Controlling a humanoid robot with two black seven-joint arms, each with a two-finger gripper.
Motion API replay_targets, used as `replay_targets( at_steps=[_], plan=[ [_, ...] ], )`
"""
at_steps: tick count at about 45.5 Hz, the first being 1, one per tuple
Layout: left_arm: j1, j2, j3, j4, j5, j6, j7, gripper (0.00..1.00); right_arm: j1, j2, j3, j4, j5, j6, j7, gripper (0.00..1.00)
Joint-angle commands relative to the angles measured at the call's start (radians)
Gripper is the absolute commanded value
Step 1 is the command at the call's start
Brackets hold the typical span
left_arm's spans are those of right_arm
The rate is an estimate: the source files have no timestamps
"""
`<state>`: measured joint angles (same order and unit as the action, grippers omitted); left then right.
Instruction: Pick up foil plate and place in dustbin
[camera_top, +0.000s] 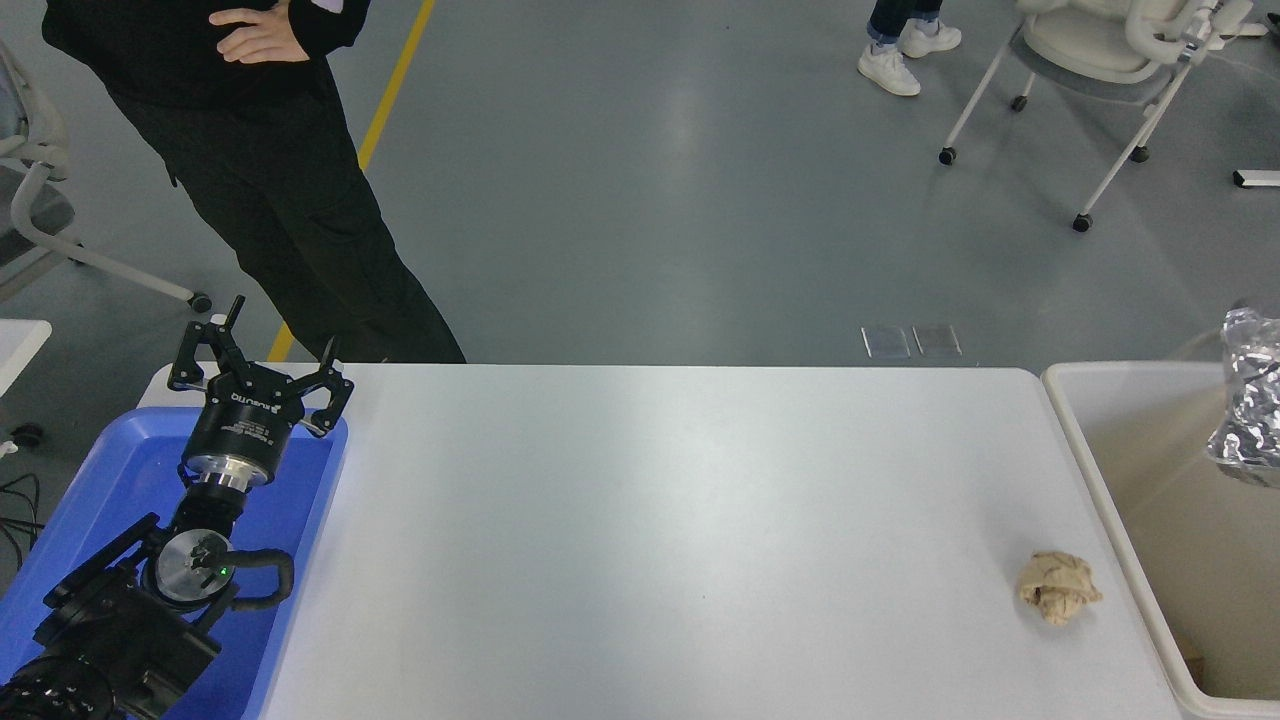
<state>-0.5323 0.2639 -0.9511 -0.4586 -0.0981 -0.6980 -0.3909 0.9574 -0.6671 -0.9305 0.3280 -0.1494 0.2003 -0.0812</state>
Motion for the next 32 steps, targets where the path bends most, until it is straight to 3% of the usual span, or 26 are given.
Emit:
replay_targets(
  at_steps=[1, 32],
  plan=[
    [0.0, 0.0, 0.0, 0.0, 0.0, 0.0, 0.0, 1.0, -0.144, 0.038, 0.088, -0.113, -0.001, -0.022, -0.002, 0.0],
    [0.0, 0.0, 0.0, 0.0, 0.0, 0.0, 0.0, 1.0, -0.178, 0.063, 0.101, -0.113, 0.001, -0.081, -0.003, 0.0]
  ],
)
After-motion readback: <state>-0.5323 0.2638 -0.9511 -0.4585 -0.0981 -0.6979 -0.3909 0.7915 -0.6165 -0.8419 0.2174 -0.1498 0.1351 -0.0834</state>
